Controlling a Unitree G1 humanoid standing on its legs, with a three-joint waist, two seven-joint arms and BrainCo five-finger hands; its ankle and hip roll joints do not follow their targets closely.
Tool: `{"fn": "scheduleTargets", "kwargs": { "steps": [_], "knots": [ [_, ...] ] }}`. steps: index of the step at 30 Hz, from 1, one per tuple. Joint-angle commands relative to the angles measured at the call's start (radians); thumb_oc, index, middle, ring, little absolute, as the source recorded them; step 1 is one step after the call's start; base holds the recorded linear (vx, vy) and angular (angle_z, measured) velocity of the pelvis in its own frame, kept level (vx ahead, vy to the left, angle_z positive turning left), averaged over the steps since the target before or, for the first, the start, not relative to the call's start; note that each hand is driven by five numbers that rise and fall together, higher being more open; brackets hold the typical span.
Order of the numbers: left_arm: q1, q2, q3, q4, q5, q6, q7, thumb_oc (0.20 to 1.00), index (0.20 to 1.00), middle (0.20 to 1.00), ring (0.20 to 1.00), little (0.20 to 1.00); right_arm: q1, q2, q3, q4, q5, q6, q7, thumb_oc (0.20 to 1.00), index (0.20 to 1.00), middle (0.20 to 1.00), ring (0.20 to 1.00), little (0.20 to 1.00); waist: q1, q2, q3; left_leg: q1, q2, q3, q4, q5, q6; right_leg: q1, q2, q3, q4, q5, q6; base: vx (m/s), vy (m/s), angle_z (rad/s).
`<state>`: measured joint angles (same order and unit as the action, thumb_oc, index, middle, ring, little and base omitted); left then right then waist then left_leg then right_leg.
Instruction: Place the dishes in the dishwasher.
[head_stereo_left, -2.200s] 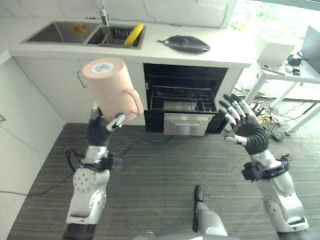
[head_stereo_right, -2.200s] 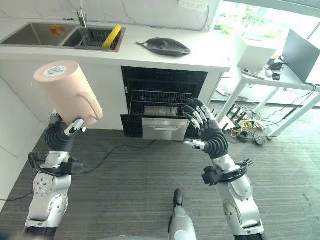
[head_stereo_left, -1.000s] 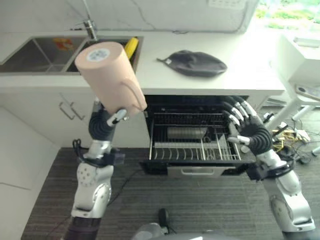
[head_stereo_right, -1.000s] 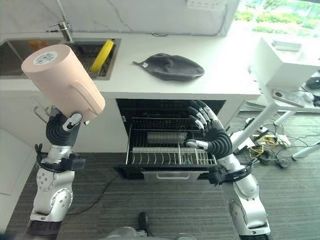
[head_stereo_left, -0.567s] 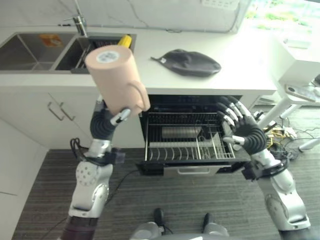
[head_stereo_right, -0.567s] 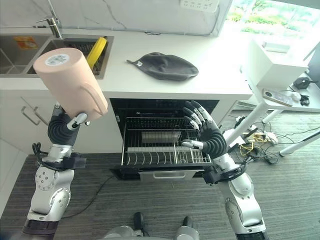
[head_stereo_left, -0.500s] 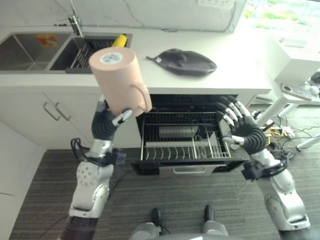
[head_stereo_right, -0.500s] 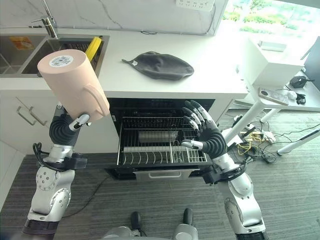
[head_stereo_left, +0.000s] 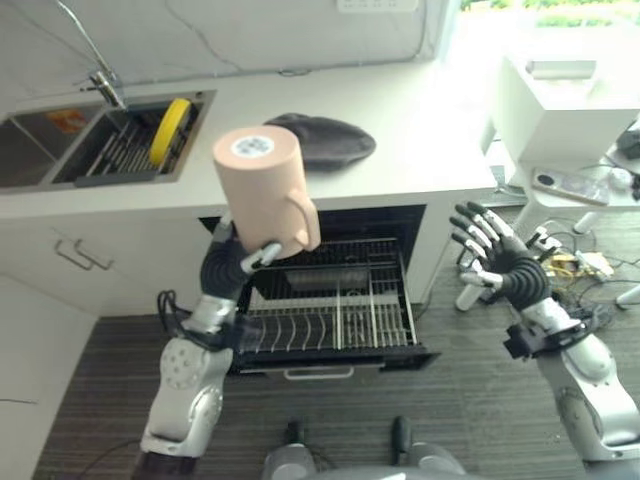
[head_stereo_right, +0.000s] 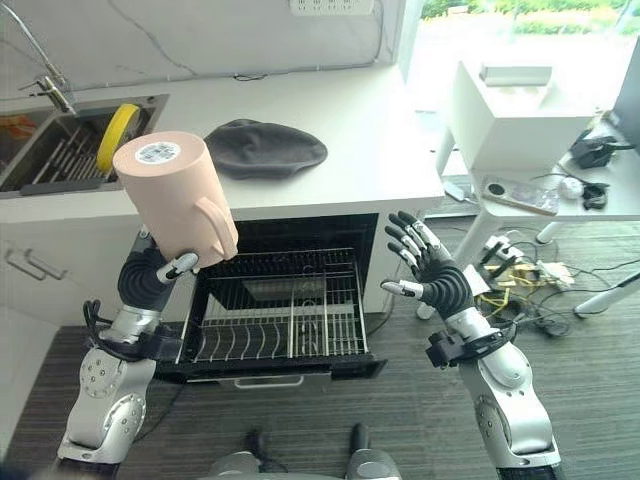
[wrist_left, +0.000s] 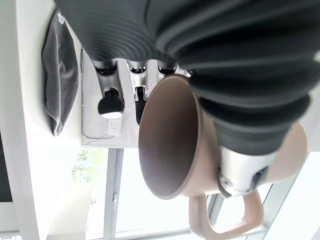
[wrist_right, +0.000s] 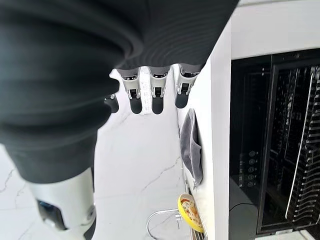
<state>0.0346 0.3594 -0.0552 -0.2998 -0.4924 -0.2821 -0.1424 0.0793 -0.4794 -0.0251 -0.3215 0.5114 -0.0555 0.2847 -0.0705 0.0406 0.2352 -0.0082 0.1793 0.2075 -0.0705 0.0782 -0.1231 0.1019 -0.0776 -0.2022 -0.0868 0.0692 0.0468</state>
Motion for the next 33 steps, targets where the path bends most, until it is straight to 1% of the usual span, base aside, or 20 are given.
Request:
{"fn": "scheduleTargets", "kwargs": {
  "steps": [1,3,4,5,7,8,9,10,11,12,13,14,16,19,20,26,29,33],
  "knots": [
    [-0.037,0.058,0.021,-0.028,-0.029,-0.064,-0.004,0.200,0.200,0.200,0.200,0.200,-0.036,0.022,-0.013,-0.057,0.060,-0.082,0.036,1.000,1.000,1.000,1.000,1.000,0.002,-0.048,-0.031,0.089,-0.026,-0.018,0.007,-0.048,0.017,-0.004,-0.090,-0.013,0.055,-0.080,0.105,0.03,0.207,-0.12],
    [-0.048,0.054,0.023,-0.018,-0.042,-0.045,-0.047,0.200,0.200,0.200,0.200,0.200,-0.015,0.049,-0.018,-0.052,0.070,-0.076,0.074,1.000,1.000,1.000,1.000,1.000,-0.002,-0.048,-0.046,0.111,-0.034,-0.012,-0.007,-0.063,0.026,-0.011,-0.106,-0.021,0.081,-0.086,0.120,0.04,0.189,-0.11],
    [-0.050,0.054,0.022,-0.015,-0.041,-0.037,-0.062,0.200,0.200,0.200,0.200,0.200,-0.012,0.056,-0.014,-0.051,0.063,-0.075,0.074,1.000,1.000,1.000,1.000,1.000,-0.001,-0.050,-0.048,0.115,-0.036,-0.011,-0.010,-0.067,0.030,-0.013,-0.111,-0.024,0.087,-0.086,0.124,0.03,0.191,0.01],
    [-0.065,0.057,0.015,-0.007,-0.036,-0.004,-0.099,0.200,0.200,0.200,0.200,0.200,-0.021,0.066,-0.007,-0.042,0.063,-0.066,0.076,1.000,1.000,1.000,1.000,1.000,0.001,-0.052,-0.052,0.123,-0.044,-0.013,-0.015,-0.076,0.038,-0.018,-0.121,-0.027,0.099,-0.085,0.133,0.02,0.182,0.02],
    [-0.078,0.066,0.003,0.008,-0.041,0.037,-0.161,0.200,0.200,0.200,0.200,0.200,-0.048,0.069,0.001,-0.021,0.059,-0.054,0.083,1.000,1.000,1.000,1.000,1.000,0.008,-0.052,-0.056,0.129,-0.051,-0.011,-0.016,-0.084,0.047,-0.019,-0.130,-0.026,0.108,-0.084,0.141,0.01,0.160,0.07],
    [-0.078,0.078,-0.001,0.016,-0.058,0.060,-0.214,0.200,0.200,0.200,0.200,0.200,-0.059,0.062,0.000,-0.015,0.065,-0.041,0.098,1.000,1.000,1.000,1.000,1.000,0.011,-0.052,-0.059,0.131,-0.054,-0.009,-0.016,-0.087,0.051,-0.018,-0.132,-0.024,0.109,-0.084,0.143,0.00,0.111,0.00],
    [-0.087,0.084,-0.010,0.029,-0.105,0.120,-0.279,0.200,0.200,0.200,0.200,0.200,-0.075,0.051,0.000,0.000,0.072,-0.025,0.119,1.000,1.000,1.000,1.000,1.000,0.014,-0.053,-0.063,0.134,-0.055,-0.006,-0.017,-0.089,0.054,-0.016,-0.135,-0.023,0.107,-0.081,0.146,-0.02,0.109,-0.06],
    [-0.104,0.080,-0.033,0.062,-0.181,0.197,-0.375,0.200,0.200,0.200,0.200,0.200,-0.107,0.033,0.008,0.035,0.132,0.010,0.170,1.000,1.000,1.000,1.000,1.000,0.018,-0.056,-0.071,0.139,-0.053,0.001,-0.017,-0.094,0.057,-0.006,-0.134,-0.023,0.098,-0.080,0.147,-0.01,0.069,-0.11],
    [-0.107,0.078,-0.041,0.069,-0.213,0.224,-0.401,0.200,0.200,0.200,0.200,0.200,-0.115,0.027,0.008,0.047,0.150,0.017,0.183,1.000,1.000,1.000,1.000,1.000,0.019,-0.057,-0.076,0.142,-0.052,0.002,-0.017,-0.095,0.057,-0.003,-0.132,-0.022,0.095,-0.080,0.147,0.00,0.033,-0.04],
    [-0.113,0.078,-0.054,0.076,-0.262,0.266,-0.455,0.200,0.200,0.200,0.200,0.200,-0.129,0.015,0.011,0.066,0.175,0.025,0.204,1.000,1.000,1.000,1.000,1.000,0.022,-0.058,-0.083,0.147,-0.050,0.003,-0.017,-0.097,0.056,0.006,-0.130,-0.024,0.089,-0.080,0.146,0.03,0.000,-0.05],
    [-0.119,0.073,-0.075,0.088,-0.339,0.316,-0.508,0.200,0.200,0.200,0.200,0.200,-0.146,0.002,0.013,0.083,0.204,0.041,0.220,1.000,1.000,1.000,1.000,1.000,0.024,-0.059,-0.089,0.152,-0.050,0.003,-0.017,-0.100,0.055,0.015,-0.127,-0.024,0.081,-0.079,0.144,0.05,-0.012,-0.02],
    [-0.122,0.059,-0.091,0.097,-0.400,0.372,-0.577,0.200,0.200,0.200,0.200,0.200,-0.167,-0.009,0.019,0.114,0.236,0.044,0.248,1.000,1.000,1.000,1.000,1.000,0.025,-0.058,-0.098,0.159,-0.050,0.004,-0.017,-0.105,0.052,0.026,-0.124,-0.027,0.070,-0.078,0.141,0.04,-0.013,-0.03],
    [-0.128,0.054,-0.119,0.115,-0.436,0.394,-0.618,0.200,0.200,0.200,0.200,0.200,-0.187,-0.015,0.030,0.125,0.266,0.063,0.268,1.000,1.000,1.000,1.000,1.000,0.024,-0.058,-0.107,0.166,-0.052,0.002,-0.017,-0.111,0.051,0.038,-0.120,-0.025,0.059,-0.079,0.138,0.02,-0.006,-0.01],
    [-0.130,0.039,-0.127,0.139,-0.469,0.427,-0.667,0.200,0.200,0.200,0.200,0.200,-0.205,-0.010,0.039,0.150,0.279,0.090,0.297,1.000,1.000,1.000,1.000,1.000,0.026,-0.058,-0.116,0.173,-0.053,0.001,-0.017,-0.117,0.049,0.050,-0.117,-0.026,0.047,-0.080,0.136,0.01,-0.010,-0.04],
    [-0.124,0.025,-0.134,0.145,-0.466,0.447,-0.707,0.200,0.200,0.200,0.200,0.200,-0.213,-0.011,0.052,0.156,0.270,0.108,0.308,1.000,1.000,1.000,1.000,1.000,0.027,-0.057,-0.124,0.177,-0.054,-0.001,-0.017,-0.120,0.048,0.058,-0.115,-0.026,0.037,-0.078,0.133,0.00,0.000,0.00],
    [-0.118,0.011,-0.146,0.160,-0.438,0.447,-0.743,0.200,0.200,0.200,0.200,0.200,-0.220,-0.004,0.081,0.157,0.227,0.135,0.338,1.000,1.000,1.000,1.000,1.000,0.028,-0.055,-0.134,0.184,-0.054,-0.004,-0.017,-0.123,0.043,0.072,-0.110,-0.029,0.021,-0.075,0.127,0.00,0.000,0.00],
    [-0.119,0.010,-0.152,0.161,-0.424,0.450,-0.743,0.200,0.200,0.200,0.200,0.200,-0.219,0.000,0.096,0.149,0.213,0.146,0.355,1.000,1.000,1.000,1.000,1.000,0.028,-0.055,-0.135,0.186,-0.053,-0.004,-0.017,-0.123,0.042,0.076,-0.109,-0.031,0.016,-0.074,0.126,0.00,0.000,0.00],
    [-0.118,0.015,-0.158,0.173,-0.378,0.457,-0.739,0.200,0.200,0.200,0.200,0.200,-0.224,-0.006,0.111,0.138,0.205,0.178,0.384,1.000,1.000,1.000,1.000,1.000,0.030,-0.055,-0.137,0.188,-0.051,-0.004,-0.017,-0.122,0.040,0.078,-0.107,-0.032,0.013,-0.072,0.125,0.00,0.000,0.00]
  ]
}}
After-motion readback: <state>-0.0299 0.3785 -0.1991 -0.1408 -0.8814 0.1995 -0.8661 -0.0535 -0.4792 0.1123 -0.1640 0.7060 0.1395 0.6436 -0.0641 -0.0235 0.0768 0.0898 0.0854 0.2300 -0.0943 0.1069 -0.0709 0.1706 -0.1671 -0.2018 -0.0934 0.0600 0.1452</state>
